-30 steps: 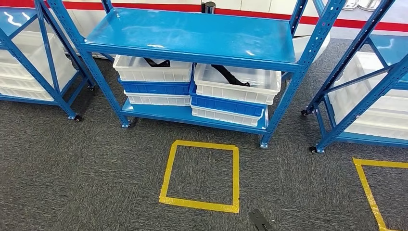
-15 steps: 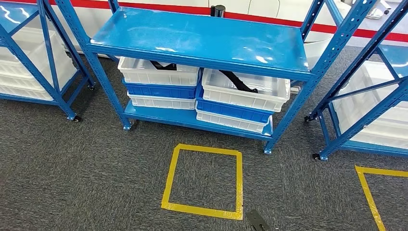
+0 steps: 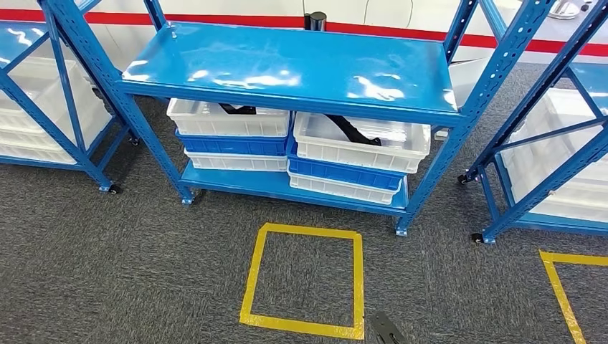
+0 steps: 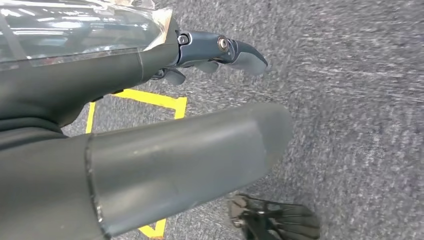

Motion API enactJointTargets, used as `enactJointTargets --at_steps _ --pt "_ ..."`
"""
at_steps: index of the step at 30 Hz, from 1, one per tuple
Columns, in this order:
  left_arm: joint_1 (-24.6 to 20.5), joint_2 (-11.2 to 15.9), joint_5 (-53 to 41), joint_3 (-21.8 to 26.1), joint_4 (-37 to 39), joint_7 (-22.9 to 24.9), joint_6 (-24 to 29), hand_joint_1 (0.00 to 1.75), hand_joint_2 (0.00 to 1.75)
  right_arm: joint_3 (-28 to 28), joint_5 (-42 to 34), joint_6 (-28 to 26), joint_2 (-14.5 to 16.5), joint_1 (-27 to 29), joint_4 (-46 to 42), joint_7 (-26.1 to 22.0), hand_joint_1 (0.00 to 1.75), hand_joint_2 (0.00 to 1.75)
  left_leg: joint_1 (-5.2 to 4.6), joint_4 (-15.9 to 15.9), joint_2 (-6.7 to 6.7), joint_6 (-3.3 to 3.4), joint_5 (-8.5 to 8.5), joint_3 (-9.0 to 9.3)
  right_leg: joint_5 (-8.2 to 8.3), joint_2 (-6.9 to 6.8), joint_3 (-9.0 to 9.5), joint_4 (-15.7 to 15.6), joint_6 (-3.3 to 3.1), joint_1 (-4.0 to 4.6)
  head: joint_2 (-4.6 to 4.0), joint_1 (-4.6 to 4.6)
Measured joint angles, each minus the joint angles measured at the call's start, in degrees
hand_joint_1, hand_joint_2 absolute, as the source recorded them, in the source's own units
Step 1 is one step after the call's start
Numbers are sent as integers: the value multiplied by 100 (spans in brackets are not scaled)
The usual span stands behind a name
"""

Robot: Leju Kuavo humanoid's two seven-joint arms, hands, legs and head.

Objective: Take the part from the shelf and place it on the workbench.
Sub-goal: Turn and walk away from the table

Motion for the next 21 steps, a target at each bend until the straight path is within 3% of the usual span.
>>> enactJointTargets --at_steps 2,3,6,8,9,11,13,14,16,17,19,21 --pt "-3 4 1 -1 1 1 1 0 0 0 17 1 2 -7 1 -2 0 0 -3 -707 2 29 423 276 -95 8 84 0 51 20 0 3" --pt "-6 4 1 -1 2 1 0 0 0 0 28 2 1 -16 1 -3 0 0 -14 -908 -1 52 497 371 -134 10 102 -4 82 36 0 4" --pt "-6 -2 2 0 4 2 1 0 0 1 50 2 -4 -31 0 -5 0 0 -53 -1012 -10 153 458 444 -197 16 129 -40 181 52 1 4" --pt "-6 -4 2 2 3 2 4 0 0 2 56 2 -3 -34 0 -10 0 0 -39 -1070 -10 230 455 504 -266 6 85 100 225 39 1 9" --pt "-8 -4 2 2 3 2 7 0 0 3 58 2 -2 -37 0 -13 0 0 -27 -1096 -7 269 447 543 -360 0 -38 342 229 35 1 14" --pt "-10 -2 1 2 2 1 9 0 0 4 58 2 -3 -33 0 -17 0 0 -31 -1107 -3 323 392 601 -619 -5 -514 1134 215 28 0 21" --pt "-3 -6 -7 2 3 5 7 0 0 4 52 2 -9 -10 0 -17 0 0 -34 -1107 -14 335 319 674 -692 -6 -940 1689 254 22 0 22" --pt "1 -10 -11 3 4 12 5 0 0 4 52 2 -10 -1 1 -17 0 0 -34 -1107 -23 327 278 727 -568 -7 -994 1635 305 19 0 22" --pt "6 -17 -17 4 4 28 3 0 0 4 63 2 -16 5 2 -17 0 0 -31 -1107 -36 296 178 863 -88 -24 -788 907 407 11 0 23" --pt "5 -21 -17 4 4 35 4 0 0 4 69 3 -21 3 3 -17 0 0 -43 -1108 -40 267 119 918 113 -35 -642 524 412 23 0 22" --pt "1 -25 -17 3 4 42 7 0 0 4 73 7 -28 -2 4 -19 0 0 -60 -1119 -42 202 25 978 268 -47 -453 129 319 56 0 19" --pt "-6 -27 -17 3 4 45 9 0 0 3 73 13 -31 -2 4 -21 0 0 -53 -1154 -36 140 -27 1020 226 -35 -399 113 201 75 0 13"
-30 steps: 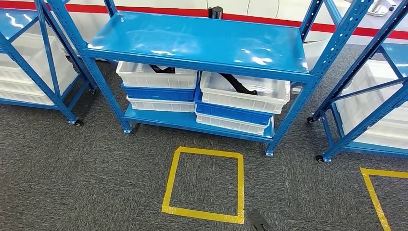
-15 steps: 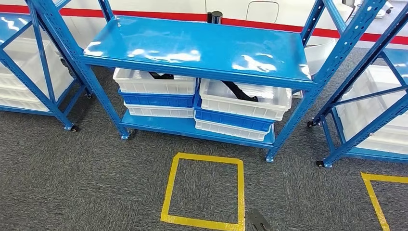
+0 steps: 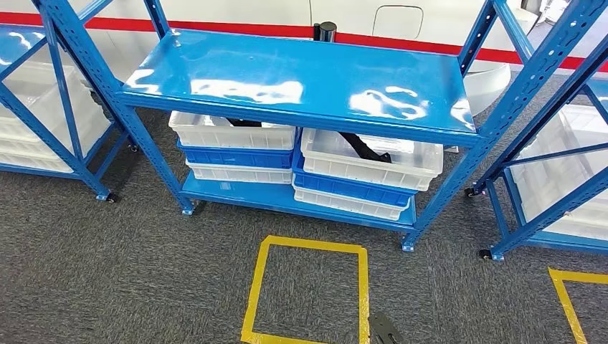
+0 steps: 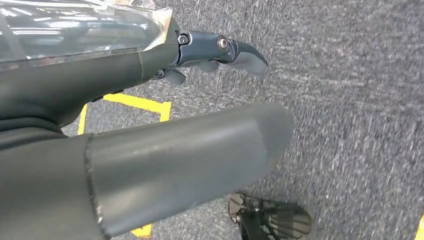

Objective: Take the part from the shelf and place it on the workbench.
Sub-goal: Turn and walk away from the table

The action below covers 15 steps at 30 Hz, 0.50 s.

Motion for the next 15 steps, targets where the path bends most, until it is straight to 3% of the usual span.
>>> enactJointTargets --at_steps 2,3,4,6,7,8,9,11,12,13,15 --pt "-8 -8 -1 0 0 3 1 0 0 -1 0 2 -1 5 -1 -3 0 0 17 90 14 -63 -78 12 -28 11 76 -47 -89 -34 0 -8" --pt "-13 -10 -3 -1 0 4 0 0 0 -1 0 2 -2 1 -2 -4 0 0 23 297 20 -94 -179 -77 -48 13 126 -69 -138 -57 0 -15" --pt "-13 -11 -6 -2 0 4 -2 0 0 -1 0 2 -2 -1 -2 -6 0 0 30 626 26 -119 -317 -254 -74 11 171 -79 -182 -65 0 -22" --pt "-2 -7 -21 -3 0 5 -8 0 0 -1 0 2 -1 -5 -2 -4 0 0 39 1404 30 -154 -578 -777 -132 8 230 -80 -234 -59 0 -29" --pt "7 -7 -29 -3 0 5 -9 0 0 -2 0 2 2 1 -2 -2 0 0 41 1637 30 -162 -586 -991 -162 13 260 -80 -237 -56 0 -29" --pt "12 -8 -36 -2 0 6 -1 0 0 -2 1 1 3 8 -2 2 0 0 41 1660 32 -162 -462 -1106 -197 21 300 -79 -229 -55 0 -30" --pt "13 -8 -40 -2 0 5 14 0 0 -2 1 -1 4 15 -2 4 0 0 42 1472 34 -153 -231 -1108 -235 30 350 -79 -216 -56 0 -30" --pt "11 -4 -46 -2 0 4 69 0 0 -3 4 -8 8 17 -2 7 0 0 35 727 35 -110 311 -870 -325 47 448 -79 -177 -47 0 -28" --pt "7 -4 -56 -3 0 15 109 0 0 -3 5 -14 10 11 -2 8 0 0 27 430 34 -85 462 -746 -366 52 470 -76 -149 -28 1 -28" --pt "4 -6 -72 -4 1 31 154 0 0 -3 7 -22 10 4 -2 9 0 0 20 238 33 -68 541 -662 -400 54 477 -70 -134 -3 1 -26" --pt "3 -19 -100 -5 2 63 233 0 0 -2 7 -48 4 -2 -1 16 0 0 3 162 27 -56 537 -619 -432 53 483 -73 -122 28 1 -23"
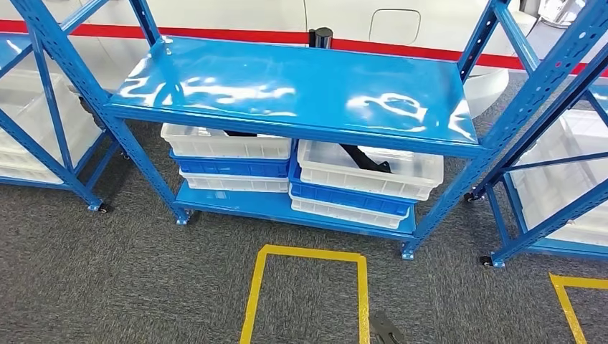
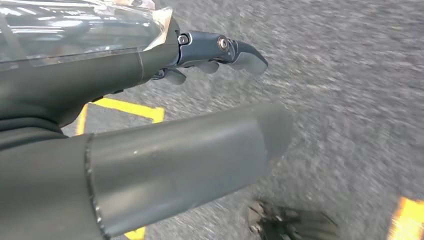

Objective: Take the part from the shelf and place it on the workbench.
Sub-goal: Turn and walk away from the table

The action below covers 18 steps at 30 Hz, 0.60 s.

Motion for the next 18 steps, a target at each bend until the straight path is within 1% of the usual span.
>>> enactJointTargets --at_steps 1,3,4,5,6,7,8,9,10,11,12,13,14,15,16,17,18 --pt "2 -4 -7 1 1 5 26 0 0 1 -3 -12 1 2 1 3 0 0 -12 -2 -5 6 -1 -1 -1 -4 16 -21 -3 -2 -1 3" --pt "0 -3 -9 2 -1 4 60 0 0 0 -9 -28 13 3 2 8 0 0 -43 0 -11 66 -37 6 5 -5 42 -95 55 -37 -1 3" --pt "-2 -2 -9 2 -1 2 70 0 0 -1 -10 -31 17 -1 1 10 0 0 -44 -20 -7 106 -49 24 2 -2 56 -130 95 -41 -1 3" --pt "-3 -5 -10 3 -1 -2 76 0 0 -2 -10 -34 16 -3 1 14 0 0 -33 -62 6 146 -49 57 -14 0 68 -129 132 -52 -1 3" --pt "-5 -11 -11 3 0 -8 81 0 0 -2 -9 -36 13 -7 1 19 0 0 -15 -109 27 179 -43 96 -61 1 47 -49 143 -48 -1 8" --pt "-6 -16 -13 3 1 -14 82 0 0 -3 -8 -37 9 -11 1 23 0 0 3 -153 54 208 -36 135 -156 0 -45 158 141 -45 -1 17" --pt "-6 -21 -15 3 1 -18 82 0 0 -3 -7 -38 8 -11 2 26 0 0 12 -177 87 233 -39 165 -292 -3 -224 503 126 -56 -1 25" --pt "-6 -22 -16 2 1 -20 81 0 0 -4 -7 -38 8 -9 2 26 0 0 15 -185 120 251 -51 182 -442 -4 -465 920 113 -60 -1 33" --pt "-6 -23 -17 2 1 -21 81 0 0 -4 -7 -38 9 -1 2 27 0 0 15 -185 152 256 -66 194 -554 -5 -704 1308 117 -70 -1 36" --pt "-5 -25 -19 3 1 -21 80 0 0 -5 -5 -38 8 10 2 28 0 0 15 -185 183 255 -84 212 -581 -10 -869 1532 146 -84 -1 36" --pt "-4 -26 -19 3 1 -21 80 0 0 -5 -4 -38 6 21 3 31 0 0 19 -184 213 242 -106 238 -496 -24 -915 1514 201 -99 -1 36" --pt "-3 -29 -19 4 1 -21 80 0 0 -5 -2 -38 2 26 3 34 0 0 25 -183 246 222 -131 274 -321 -54 -841 1265 270 -116 -1 36" --pt "-2 -32 -19 4 1 -21 80 0 0 -5 -1 -38 -3 25 4 37 0 0 28 -182 281 192 -162 319 -91 -143 -676 847 338 -132 -1 37" --pt "-2 -29 -19 4 1 -20 81 0 0 -5 0 -38 1 18 4 39 0 0 18 -177 315 154 -197 363 105 -270 -519 462 371 -136 -1 38" --pt "-1 -27 -19 4 1 -18 82 0 0 -5 0 -38 1 8 4 42 0 0 5 -172 350 114 -230 399 242 -361 -393 180 362 -135 -1 38" --pt "-1 -23 -19 3 1 -15 85 0 0 -6 0 -38 7 -1 4 45 0 0 -12 -169 386 78 -255 424 311 -425 -332 34 324 -128 -1 35" --pt "-2 -19 -19 3 1 -12 88 0 0 -7 0 -38 13 -6 4 49 0 0 -20 -173 428 49 -269 443 318 -412 -333 21 265 -112 -1 31"
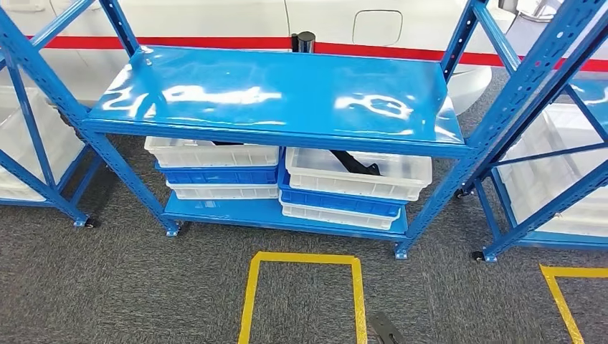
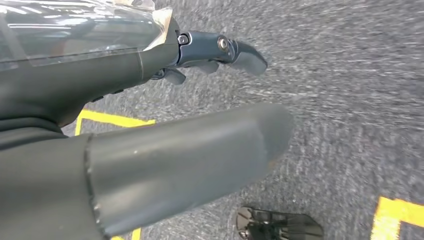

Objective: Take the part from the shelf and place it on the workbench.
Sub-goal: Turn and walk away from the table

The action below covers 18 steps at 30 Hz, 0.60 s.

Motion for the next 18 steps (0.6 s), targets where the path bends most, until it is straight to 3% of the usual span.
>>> enactJointTargets --at_steps 2,4,6,7,8,9,10,12,13,15,18 --pt "-6 -6 -1 1 0 3 5 0 0 -2 0 0 2 3 0 11 0 0 26 -12 66 -60 -28 24 17 130 0 -17 -99 -7 0 -3" --pt "-12 -10 -5 -1 0 4 5 0 0 -4 1 0 3 4 0 21 0 0 60 198 -80 -120 -197 -60 25 251 16 -35 -185 -38 0 -8" --pt "-6 -10 -8 -2 0 4 8 0 0 -6 2 0 4 -6 0 25 0 0 73 874 -310 -152 -543 -388 14 371 30 -39 -242 -41 0 -18" --pt "0 -9 -8 -2 1 5 11 0 0 -7 2 0 4 -6 0 25 0 0 74 1266 -362 -159 -686 -597 9 438 37 -38 -259 -31 0 -19" --pt "6 -8 -8 -2 1 8 14 0 0 -7 2 0 6 -3 0 26 0 0 74 1539 -384 -159 -737 -767 3 508 47 -38 -267 -20 0 -20" --pt "10 -9 -8 -1 2 12 17 0 0 -7 2 0 7 1 0 27 0 0 74 1598 -394 -148 -659 -845 -3 573 61 -37 -275 -10 0 -20" --pt "10 -9 -8 -1 2 15 20 0 0 -7 2 -2 8 4 0 27 0 0 74 1440 -404 -129 -476 -818 -11 627 81 -37 -285 -3 0 -20" --pt "-2 -4 -9 -2 2 19 25 0 0 -8 17 -16 10 4 0 20 0 0 67 708 -456 -67 -21 -542 -34 717 128 -36 -293 11 0 -19" --pt "-12 -1 -11 -3 2 23 31 0 0 -8 32 -28 13 2 0 11 0 0 60 380 -491 -42 107 -409 -49 750 135 -32 -283 30 0 -18" --pt "-25 0 -15 -5 2 48 53 0 0 -9 60 -48 11 5 0 -11 0 0 48 73 -537 -50 160 -294 -72 781 115 -18 -266 68 0 -14" --pt "-11 -4 -19 0 4 91 86 0 0 -8 84 -54 10 17 0 -29 0 0 21 41 -546 -75 167 -296 -78 766 105 -30 -261 58 0 -5"
